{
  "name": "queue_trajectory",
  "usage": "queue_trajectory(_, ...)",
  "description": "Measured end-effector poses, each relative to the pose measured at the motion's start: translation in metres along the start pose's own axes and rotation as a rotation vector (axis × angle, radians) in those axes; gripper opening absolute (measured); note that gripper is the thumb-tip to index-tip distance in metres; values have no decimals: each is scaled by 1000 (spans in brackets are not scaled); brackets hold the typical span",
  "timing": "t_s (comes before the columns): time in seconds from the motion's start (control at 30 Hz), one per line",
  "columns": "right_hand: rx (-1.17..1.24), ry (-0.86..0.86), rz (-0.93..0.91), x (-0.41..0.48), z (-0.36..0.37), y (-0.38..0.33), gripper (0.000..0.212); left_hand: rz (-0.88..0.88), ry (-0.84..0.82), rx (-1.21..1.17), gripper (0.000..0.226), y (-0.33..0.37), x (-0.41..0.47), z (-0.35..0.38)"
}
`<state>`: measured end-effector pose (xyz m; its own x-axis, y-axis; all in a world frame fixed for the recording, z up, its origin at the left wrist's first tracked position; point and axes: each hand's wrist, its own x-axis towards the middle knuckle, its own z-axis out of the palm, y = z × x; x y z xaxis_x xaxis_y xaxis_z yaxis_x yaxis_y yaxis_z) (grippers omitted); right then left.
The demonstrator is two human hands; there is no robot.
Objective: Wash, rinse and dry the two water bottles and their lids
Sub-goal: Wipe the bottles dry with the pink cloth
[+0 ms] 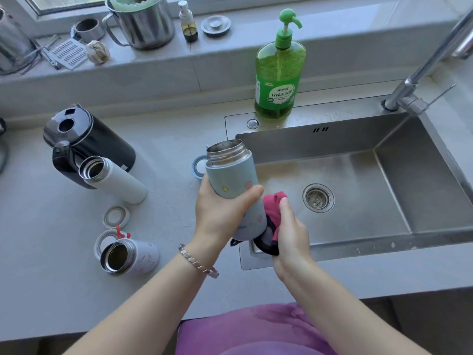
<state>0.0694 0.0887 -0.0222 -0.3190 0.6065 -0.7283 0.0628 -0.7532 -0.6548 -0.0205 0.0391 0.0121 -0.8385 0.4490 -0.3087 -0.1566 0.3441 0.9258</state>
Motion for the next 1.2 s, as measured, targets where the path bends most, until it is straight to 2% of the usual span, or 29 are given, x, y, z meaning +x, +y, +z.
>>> queue_trajectory(0.13,12,-79,53,-1,6,-4,36,-1,-4,-50,46,-4,-13,7)
queue_trajectory(0.3,-127,-143,-10,-7,0,2,35,94,38,36,49,-5,8,-10)
queue_trajectory(0.4,-219,-78,-80,4,-15,-4,30,106,50,105,59,-18,17,-40)
queue_trajectory(0.5,-319,13,-133,18,-32,-7,24,102,140,171,75,-34,21,-75)
queue_trajectory(0.6,-405,15,-145,26,-36,-10,25,68,253,195,76,-48,28,-102)
queue_trajectory(0.67,-452,-35,-129,31,-30,-13,32,72,303,234,76,-56,34,-113)
queue_trajectory(0.83,-528,-152,-162,36,-11,-21,35,96,334,295,66,-59,54,-122)
queue_trajectory(0.97,-572,-195,-246,34,-4,-27,32,127,327,344,76,-61,72,-122)
queue_trajectory(1.2,-572,-146,-265,43,-4,-17,28,65,428,331,61,-78,92,-118)
